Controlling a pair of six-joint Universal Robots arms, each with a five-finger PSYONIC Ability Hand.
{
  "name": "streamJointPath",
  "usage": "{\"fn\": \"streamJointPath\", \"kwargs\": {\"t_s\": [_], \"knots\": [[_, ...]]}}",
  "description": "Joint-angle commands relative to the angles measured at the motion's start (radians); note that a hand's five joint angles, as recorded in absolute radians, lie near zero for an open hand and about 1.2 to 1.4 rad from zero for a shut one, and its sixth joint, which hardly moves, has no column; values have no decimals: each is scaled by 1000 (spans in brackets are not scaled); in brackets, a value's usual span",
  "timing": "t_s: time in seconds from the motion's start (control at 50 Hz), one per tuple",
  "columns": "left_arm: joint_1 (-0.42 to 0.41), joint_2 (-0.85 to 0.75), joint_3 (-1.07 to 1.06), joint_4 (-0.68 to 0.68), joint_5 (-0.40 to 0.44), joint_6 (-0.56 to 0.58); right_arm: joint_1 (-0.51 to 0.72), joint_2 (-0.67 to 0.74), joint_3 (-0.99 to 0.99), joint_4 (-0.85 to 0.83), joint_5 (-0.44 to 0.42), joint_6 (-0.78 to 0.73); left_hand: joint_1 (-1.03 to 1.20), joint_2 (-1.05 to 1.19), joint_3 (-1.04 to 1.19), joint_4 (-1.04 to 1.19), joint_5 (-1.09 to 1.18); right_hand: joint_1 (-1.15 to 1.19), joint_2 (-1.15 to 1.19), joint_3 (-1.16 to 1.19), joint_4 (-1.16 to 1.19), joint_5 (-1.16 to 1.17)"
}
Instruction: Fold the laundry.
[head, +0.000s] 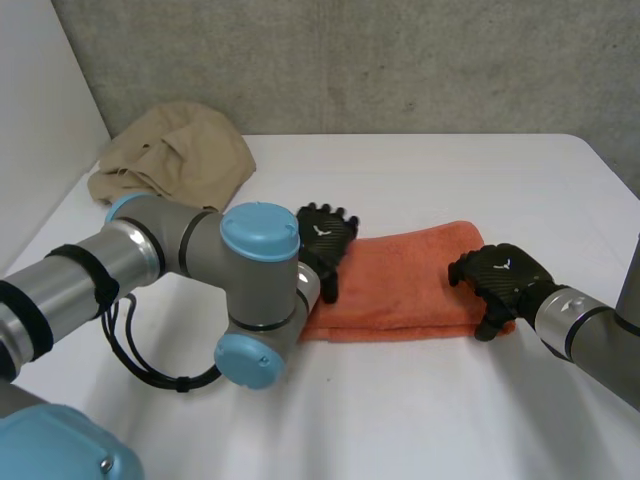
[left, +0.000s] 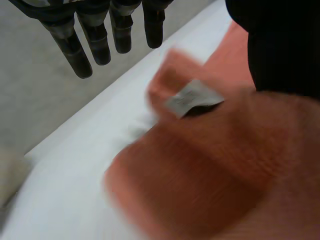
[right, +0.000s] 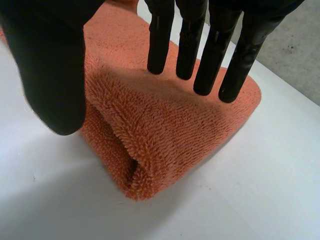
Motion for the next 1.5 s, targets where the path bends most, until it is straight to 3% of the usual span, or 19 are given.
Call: {"fn": "streamJointPath", "kwargs": {"t_s": [0.02,0.42,0.46,0.54,0.74,0.84,0.94,1.1,1.12,1.14,1.16,1.2,1.26,1.4,1.46,1.5], "knots": [[49,-6,-8,-12,-214,29,2,1,11,-41,10,1,35,23,17,24,3,333,254,257,256,277],[-14,176,-215,-14,-216,14,3,35,20,-106,105,-65,0,-12,-18,-12,-32,377,298,301,300,321],[-13,179,-222,-14,-216,14,2,33,20,-104,107,-75,0,-12,-18,-12,-32,482,404,406,405,426],[-8,204,-253,-15,-216,14,0,30,26,-109,107,-92,0,-12,-18,-12,-32,933,855,857,856,877],[27,333,-354,-15,-216,12,-3,3,-14,-106,205,-294,-3,-15,-21,-14,-35,934,855,858,857,878],[47,392,-397,-12,-216,-3,120,-36,-75,-106,233,-407,-6,-18,-24,-17,-38,934,855,858,857,878],[64,440,-420,-14,-216,-53,365,-27,-153,-115,188,-453,-6,-18,-24,-17,-38,934,855,858,857,878],[93,469,-446,-11,-216,-109,539,64,-149,-135,-13,-493,-9,-21,-27,-20,-41,934,855,858,857,878],[95,468,-446,-11,-216,-113,542,75,-149,-135,-25,-493,-9,-21,-27,-20,-41,891,813,815,815,836],[99,468,-445,-11,-217,-119,542,82,-152,-135,-30,-489,-12,-24,-30,-23,-44,627,548,550,550,571],[102,468,-445,-9,-216,-127,539,82,-156,-135,-16,-474,-15,-26,-33,-26,-47,130,51,53,53,74],[111,469,-442,-6,-216,-136,540,75,-158,-135,14,-431,-15,-26,-33,-26,-47,-288,-366,-364,-365,-344],[116,468,-434,-3,-214,-145,531,69,-155,-133,35,-328,-15,-26,-33,-26,-47,-288,-366,-364,-365,-344],[108,462,-387,-1,-162,-152,341,-97,-149,-104,56,248,-15,-26,-33,-26,-47,-288,-366,-364,-365,-344],[89,454,-384,-3,-100,-165,269,-115,-164,-34,52,387,-15,-26,-33,-26,-47,-288,-366,-364,-365,-344],[72,451,-382,-3,-76,-182,241,-109,-179,15,39,399,-15,-26,-33,-26,-47,-288,-366,-364,-365,-344]]}}
